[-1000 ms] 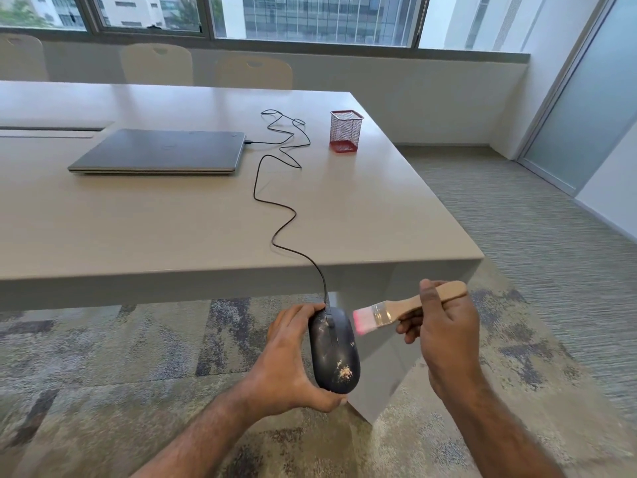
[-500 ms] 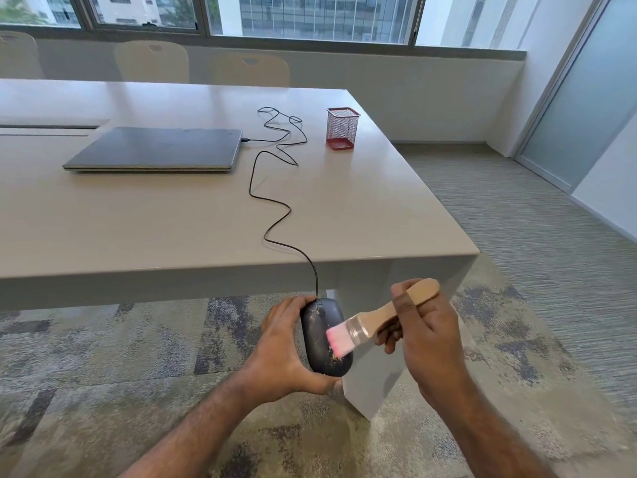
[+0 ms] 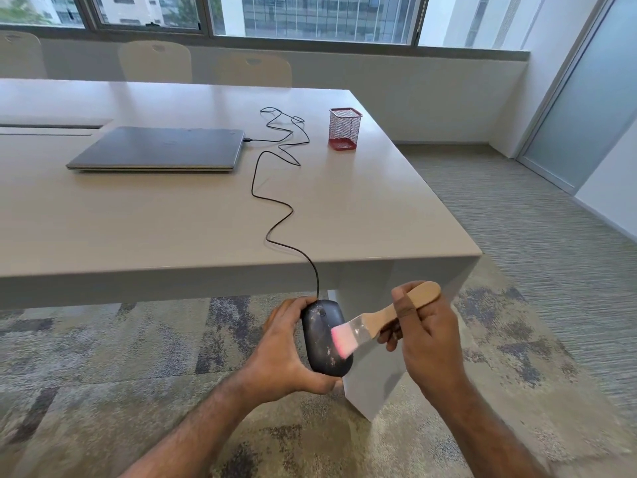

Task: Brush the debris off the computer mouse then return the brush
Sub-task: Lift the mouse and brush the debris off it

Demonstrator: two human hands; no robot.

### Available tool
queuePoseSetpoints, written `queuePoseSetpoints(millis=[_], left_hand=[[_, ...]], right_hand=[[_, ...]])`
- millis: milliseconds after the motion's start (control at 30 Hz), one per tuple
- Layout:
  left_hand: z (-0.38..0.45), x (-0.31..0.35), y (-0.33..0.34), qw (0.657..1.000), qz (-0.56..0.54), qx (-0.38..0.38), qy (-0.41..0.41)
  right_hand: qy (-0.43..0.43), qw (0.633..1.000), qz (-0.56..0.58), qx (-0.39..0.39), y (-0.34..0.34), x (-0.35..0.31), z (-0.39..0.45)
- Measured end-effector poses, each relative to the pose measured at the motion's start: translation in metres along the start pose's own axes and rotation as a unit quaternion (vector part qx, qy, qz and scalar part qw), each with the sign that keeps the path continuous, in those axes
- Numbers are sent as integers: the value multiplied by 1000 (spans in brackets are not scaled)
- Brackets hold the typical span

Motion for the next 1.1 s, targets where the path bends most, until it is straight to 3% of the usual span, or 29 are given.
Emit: queuePoseSetpoints(millis=[100,300,467,567,700,967,1100], left_hand=[[0,-2,1,1000,-3,-5,-7],[2,1,1,1000,4,-1,-8],[1,-2,0,1000,9,-6,-10],[0,-3,0,1000,7,-6,-13],[1,-1,-2,1000,5,1,-14],[0,-4,-8,1000,3,-1,-25],[0,-4,-5,1000,5,-4,-28]], right_hand=[[-13,999,10,38,-7,-7,3],[-28,999,2,-39,18,-13,-9],[-52,996,-64,29,2,-21,-2],[-54,998,-18,16,5,-23,-3],[-11,997,19,-68,21,-7,-7],[16,1000,-3,23,-16,10,8],[14,998,57,-24,-3,9,2]])
Point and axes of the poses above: each hand's wrist, its own z-axis towards the middle knuckle, its own y-axis out of the palm, x = y × z, the point moved 7 cm from there along z, towards the middle knuckle, and after that the axes turned 4 degrees about -z, right-handed, at the moved point
